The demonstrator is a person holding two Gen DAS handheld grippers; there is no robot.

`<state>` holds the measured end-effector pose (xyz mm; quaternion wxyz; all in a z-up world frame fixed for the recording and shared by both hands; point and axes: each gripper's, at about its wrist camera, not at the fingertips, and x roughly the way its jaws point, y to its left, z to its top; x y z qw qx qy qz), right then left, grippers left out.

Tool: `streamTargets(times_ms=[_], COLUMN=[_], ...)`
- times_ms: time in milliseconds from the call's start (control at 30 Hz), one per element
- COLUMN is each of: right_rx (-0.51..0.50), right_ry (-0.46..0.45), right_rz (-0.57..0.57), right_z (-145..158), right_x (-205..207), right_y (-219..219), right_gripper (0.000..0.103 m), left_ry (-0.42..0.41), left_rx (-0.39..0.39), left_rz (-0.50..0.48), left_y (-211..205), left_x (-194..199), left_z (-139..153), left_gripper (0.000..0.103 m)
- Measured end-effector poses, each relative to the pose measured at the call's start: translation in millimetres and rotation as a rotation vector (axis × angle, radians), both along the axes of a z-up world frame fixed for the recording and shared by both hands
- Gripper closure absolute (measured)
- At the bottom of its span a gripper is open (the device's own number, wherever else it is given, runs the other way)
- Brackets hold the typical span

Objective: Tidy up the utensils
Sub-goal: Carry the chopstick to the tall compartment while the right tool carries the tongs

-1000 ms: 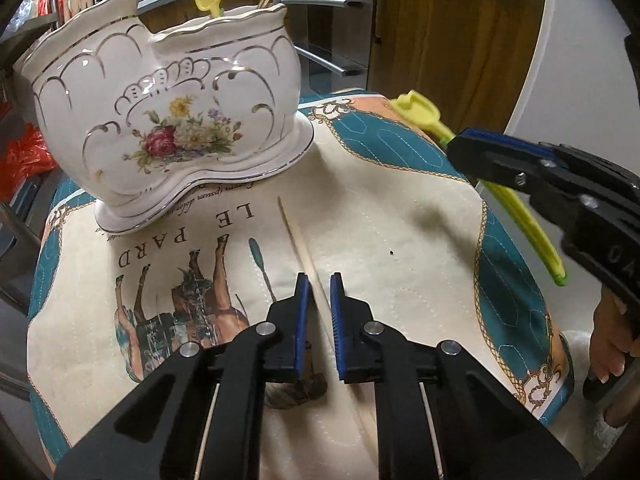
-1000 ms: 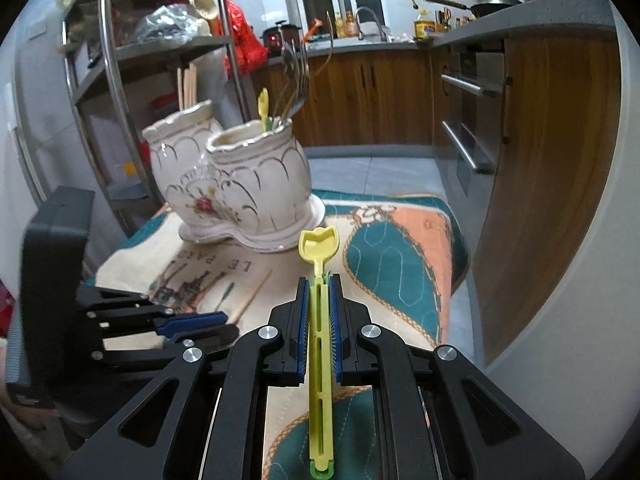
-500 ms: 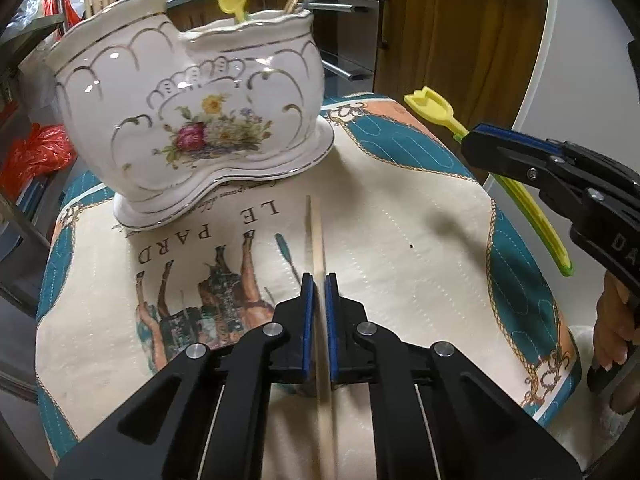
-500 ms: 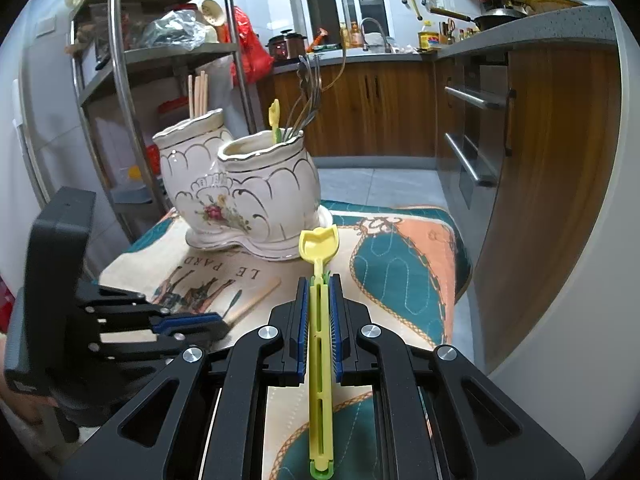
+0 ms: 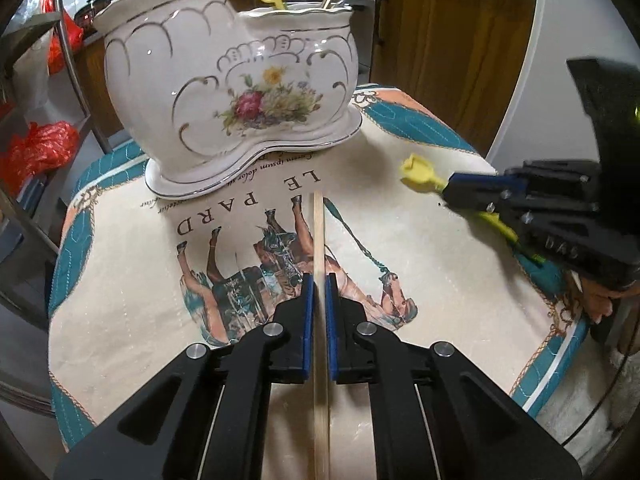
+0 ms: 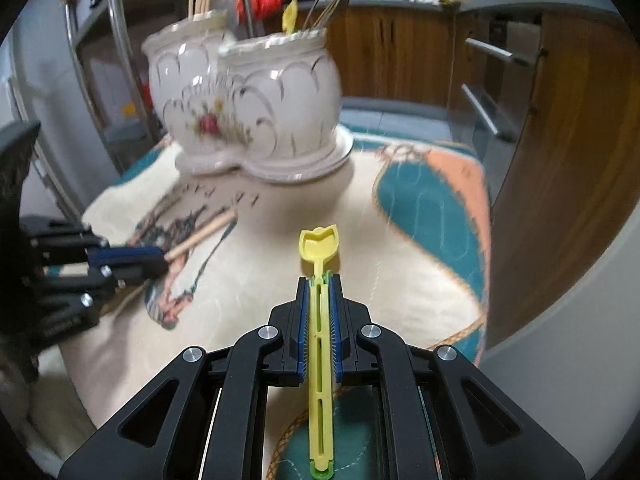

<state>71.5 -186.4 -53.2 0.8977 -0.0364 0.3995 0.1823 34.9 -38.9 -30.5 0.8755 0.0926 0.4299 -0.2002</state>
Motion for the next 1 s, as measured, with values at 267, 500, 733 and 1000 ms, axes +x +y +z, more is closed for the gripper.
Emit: streamTargets(times_ms=[267,500,733,1000], right_rx=[-0.016,-0.025,0.0,0.092], right_ry=[0.008,0.003,-0.03,-0.192], right_rz=[0.015,0.016,0.027,0.031], right_z=[-2.2,-2.2,2.5,30.4], right_x=[-0.3,-0.7,-5.9,-22.1], right_y=[2.4,3.6,3.5,1.4], right_gripper=[0.09,0.09,0.092,0.092], left_ry=[0.002,-0.025,-0.063,-0.213], left_rx=[-0.026,-0.028,-0.016,-0.086], left_rz=[-0.003,0.01,0.009,-0.004], left_y=[-6.8,-14.2,-12.5,6.0], left_x=[1.9,6.6,3.1,-16.7], left_z=[-1.1,-12.1,-13.1,18.5], left_gripper=[0.094,0.089,0.097,0.097])
